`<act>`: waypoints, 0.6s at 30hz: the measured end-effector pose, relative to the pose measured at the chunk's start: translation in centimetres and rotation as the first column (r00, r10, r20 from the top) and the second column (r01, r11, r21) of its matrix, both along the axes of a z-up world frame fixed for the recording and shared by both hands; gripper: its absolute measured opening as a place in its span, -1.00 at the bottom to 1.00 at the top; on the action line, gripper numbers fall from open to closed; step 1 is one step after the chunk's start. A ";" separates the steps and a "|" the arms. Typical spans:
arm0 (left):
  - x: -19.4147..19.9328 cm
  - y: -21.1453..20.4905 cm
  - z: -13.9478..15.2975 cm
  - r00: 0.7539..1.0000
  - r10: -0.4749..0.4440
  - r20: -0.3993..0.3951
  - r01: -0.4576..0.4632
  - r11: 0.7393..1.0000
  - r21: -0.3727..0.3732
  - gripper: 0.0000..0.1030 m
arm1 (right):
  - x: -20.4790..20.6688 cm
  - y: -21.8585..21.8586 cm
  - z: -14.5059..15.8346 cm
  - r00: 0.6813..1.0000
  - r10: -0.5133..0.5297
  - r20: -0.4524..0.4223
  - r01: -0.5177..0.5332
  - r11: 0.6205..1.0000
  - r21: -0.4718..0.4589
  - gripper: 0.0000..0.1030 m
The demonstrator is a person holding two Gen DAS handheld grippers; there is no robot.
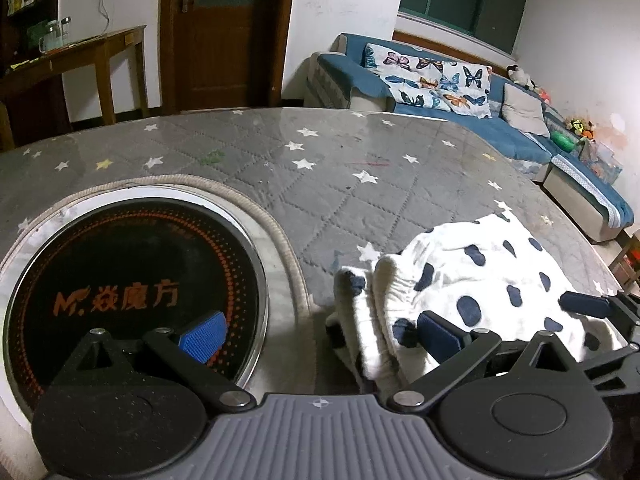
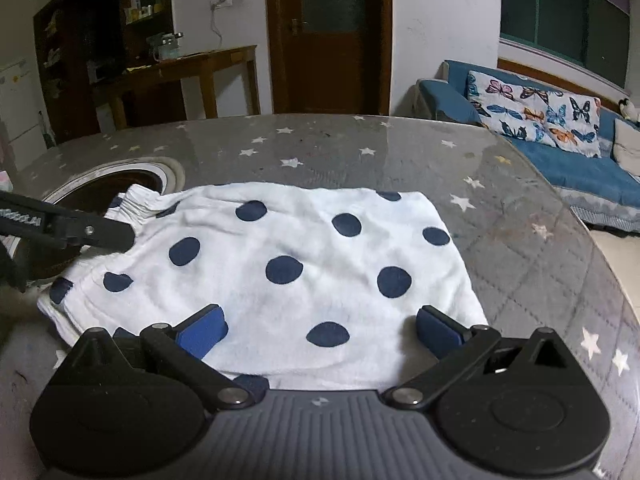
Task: Fold clothes
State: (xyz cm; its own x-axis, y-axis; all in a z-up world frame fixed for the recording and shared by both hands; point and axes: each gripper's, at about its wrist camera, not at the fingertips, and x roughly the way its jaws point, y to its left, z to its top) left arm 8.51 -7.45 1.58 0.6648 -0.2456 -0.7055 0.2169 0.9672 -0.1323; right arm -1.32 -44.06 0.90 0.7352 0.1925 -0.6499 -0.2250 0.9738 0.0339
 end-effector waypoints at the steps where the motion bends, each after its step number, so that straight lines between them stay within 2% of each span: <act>1: -0.2 0.1 0.1 1.000 -0.004 0.004 0.004 1.000 -0.001 1.00 | -0.2 0.0 0.2 1.000 -0.003 0.009 0.003 1.000 0.003 1.00; 10: -2.9 0.4 1.1 0.998 -0.031 0.046 0.032 0.999 -0.014 1.00 | -3.2 0.7 1.2 0.998 -0.044 0.047 0.044 0.999 -0.007 1.00; 18: -5.5 0.9 1.9 0.993 -0.076 0.095 0.084 0.993 -0.077 1.00 | -5.9 2.1 1.6 0.993 -0.097 0.063 0.100 0.994 -0.042 1.00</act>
State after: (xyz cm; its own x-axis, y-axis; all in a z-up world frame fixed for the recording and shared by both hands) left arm 2.96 -6.53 3.48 0.7018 -0.3545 -0.6179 0.3081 0.9331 -0.1855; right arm -7.18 -41.97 2.53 0.7877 0.0888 -0.6096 -0.1284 0.9915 -0.0215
